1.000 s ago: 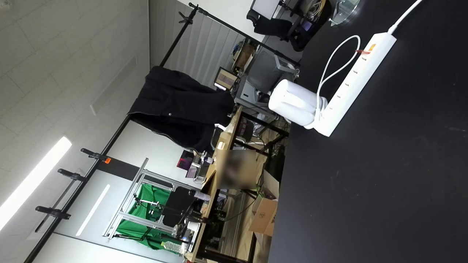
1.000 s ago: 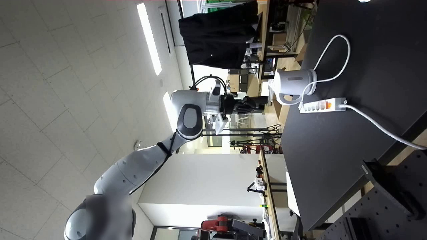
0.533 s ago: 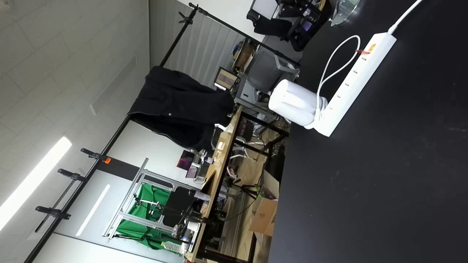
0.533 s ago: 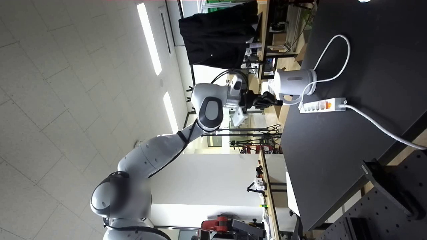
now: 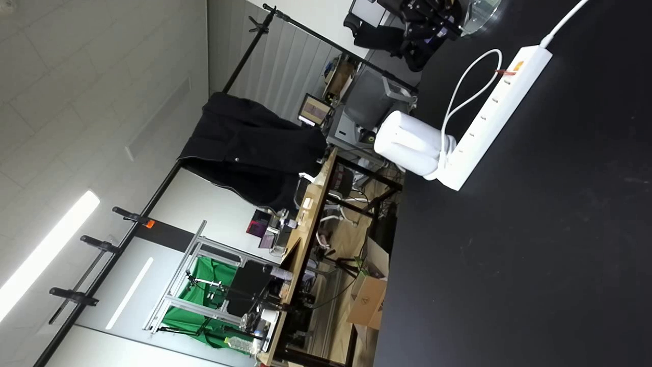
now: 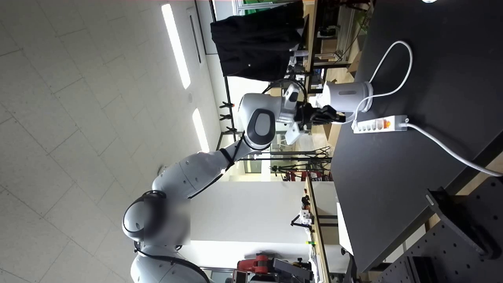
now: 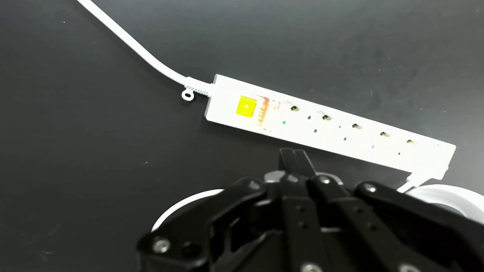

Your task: Turn off the switch on the adapter

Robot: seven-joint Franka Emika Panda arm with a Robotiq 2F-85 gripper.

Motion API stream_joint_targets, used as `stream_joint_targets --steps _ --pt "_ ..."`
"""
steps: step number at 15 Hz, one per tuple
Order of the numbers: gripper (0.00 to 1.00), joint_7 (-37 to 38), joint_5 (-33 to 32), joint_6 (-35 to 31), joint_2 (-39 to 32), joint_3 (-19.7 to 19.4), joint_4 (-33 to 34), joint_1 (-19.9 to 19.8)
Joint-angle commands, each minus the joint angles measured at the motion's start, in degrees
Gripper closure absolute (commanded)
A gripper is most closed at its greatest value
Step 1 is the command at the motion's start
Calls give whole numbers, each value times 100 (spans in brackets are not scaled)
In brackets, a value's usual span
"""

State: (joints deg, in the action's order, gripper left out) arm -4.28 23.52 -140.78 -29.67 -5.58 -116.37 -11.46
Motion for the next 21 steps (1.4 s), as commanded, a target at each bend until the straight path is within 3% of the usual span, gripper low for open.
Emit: stream_joint_targets --steps 1,15,21 --pt "99 62 -93 -6 12 112 3 -111" --pt "100 297 -188 11 -257 70 157 -30" --pt "100 779 -358 -602 -584 -8 171 110"
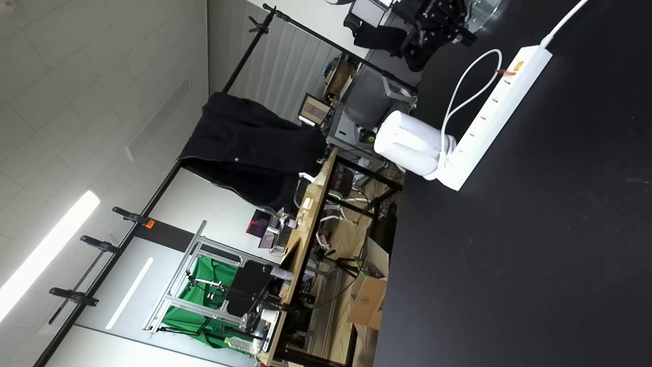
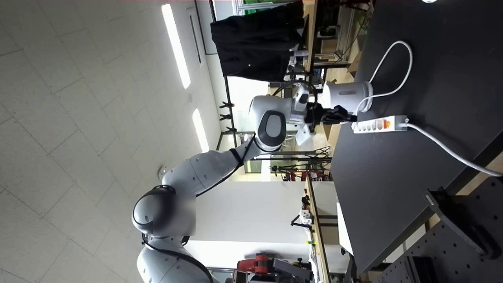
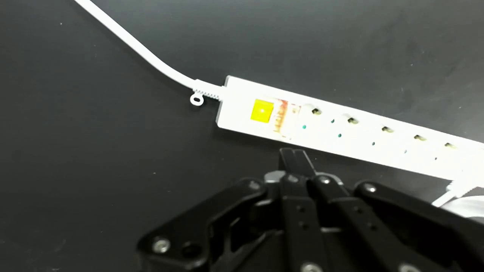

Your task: Turn off the switch on the adapter

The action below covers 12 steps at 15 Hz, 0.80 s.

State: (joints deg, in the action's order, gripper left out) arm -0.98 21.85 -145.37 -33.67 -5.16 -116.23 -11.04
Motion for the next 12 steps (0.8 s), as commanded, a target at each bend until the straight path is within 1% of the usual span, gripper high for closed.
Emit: stream_joint_targets --steps 1,12 --pt "100 539 -233 -160 -258 -52 187 80" --pt "100 1168 -327 -8 -1005 -78 647 162"
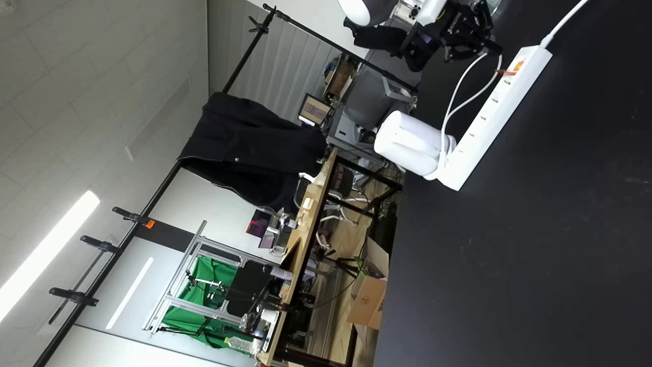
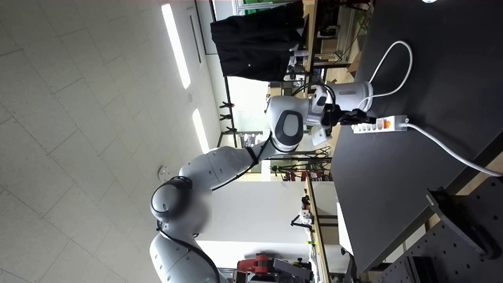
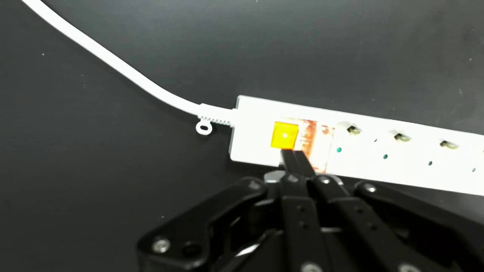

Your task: Turn off the switch on the adapter

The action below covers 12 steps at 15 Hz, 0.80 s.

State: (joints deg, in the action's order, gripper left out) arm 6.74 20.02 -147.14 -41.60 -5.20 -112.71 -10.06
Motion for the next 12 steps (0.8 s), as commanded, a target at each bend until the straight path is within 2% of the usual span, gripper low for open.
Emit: stream_joint_targets --steps 1,12 --pt "100 420 -137 184 -265 -68 339 61" --pt "100 609 -98 415 -691 -40 733 46"
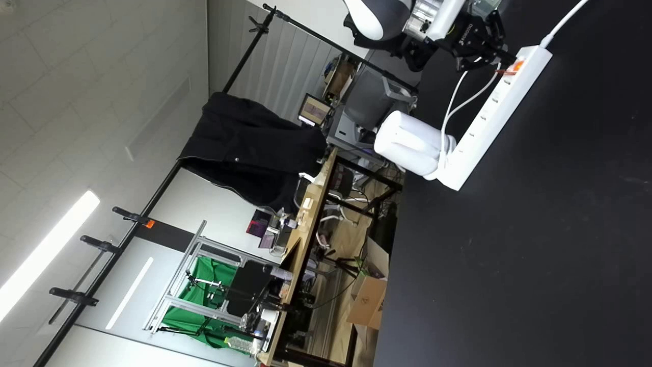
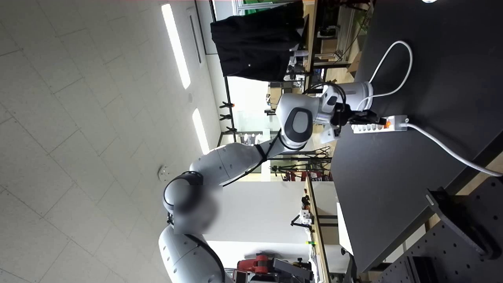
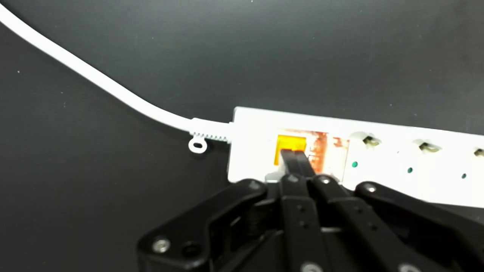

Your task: Turn off the switch on the adapter

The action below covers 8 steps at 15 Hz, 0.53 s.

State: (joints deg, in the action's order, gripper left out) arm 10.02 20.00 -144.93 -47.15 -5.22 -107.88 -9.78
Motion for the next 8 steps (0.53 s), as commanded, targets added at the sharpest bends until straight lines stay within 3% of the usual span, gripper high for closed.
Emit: stream_joint_targets --steps 1,8 --pt "100 287 -97 201 -162 -36 275 20" --pt "100 448 -101 264 -284 -74 382 82"
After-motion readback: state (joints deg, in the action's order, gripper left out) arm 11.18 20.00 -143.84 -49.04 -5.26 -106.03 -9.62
